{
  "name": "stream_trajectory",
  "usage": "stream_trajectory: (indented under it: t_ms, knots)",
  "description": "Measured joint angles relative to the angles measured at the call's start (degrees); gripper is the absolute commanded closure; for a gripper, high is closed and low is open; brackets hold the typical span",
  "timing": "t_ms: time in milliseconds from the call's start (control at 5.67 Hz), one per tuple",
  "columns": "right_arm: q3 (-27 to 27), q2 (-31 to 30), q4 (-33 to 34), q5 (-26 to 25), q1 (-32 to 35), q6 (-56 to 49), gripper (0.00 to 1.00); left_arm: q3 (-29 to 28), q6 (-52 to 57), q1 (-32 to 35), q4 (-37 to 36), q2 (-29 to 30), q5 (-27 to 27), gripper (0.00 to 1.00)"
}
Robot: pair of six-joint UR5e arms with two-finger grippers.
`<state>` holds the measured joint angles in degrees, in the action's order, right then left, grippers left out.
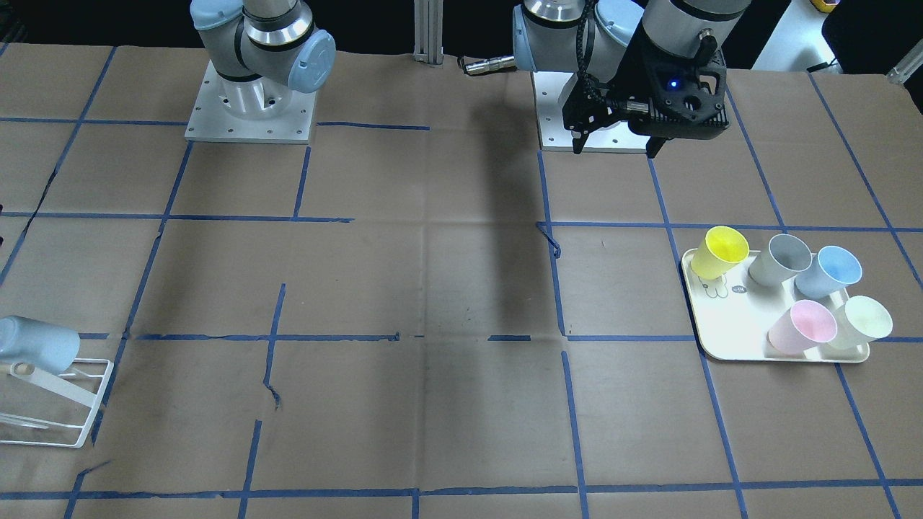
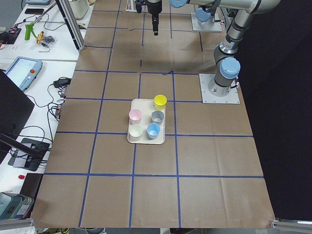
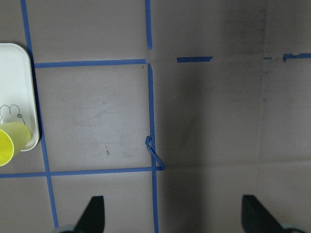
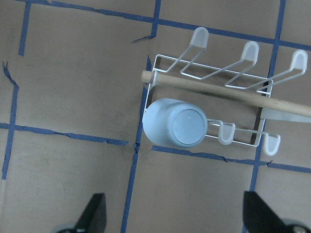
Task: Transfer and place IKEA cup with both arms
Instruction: 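Move the right gripper to the light blue cup on the wire rack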
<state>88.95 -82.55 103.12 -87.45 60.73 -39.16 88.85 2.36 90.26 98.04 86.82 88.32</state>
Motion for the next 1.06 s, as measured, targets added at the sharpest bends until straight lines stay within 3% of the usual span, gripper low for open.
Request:
stream_trajectory:
  t_ms: [529, 1059]
  knots:
    - [3.72, 2.00, 2.17, 0.68, 0.08, 2.22, 0.00, -0.91, 1.65, -0.84, -0.45, 0.13, -0.14, 0.01]
    - [4.05, 9.26, 13.90, 0.70, 1.58, 5.38, 0.00, -0.95, 0.76, -0.69, -0.82, 0.41, -0.31, 0.01]
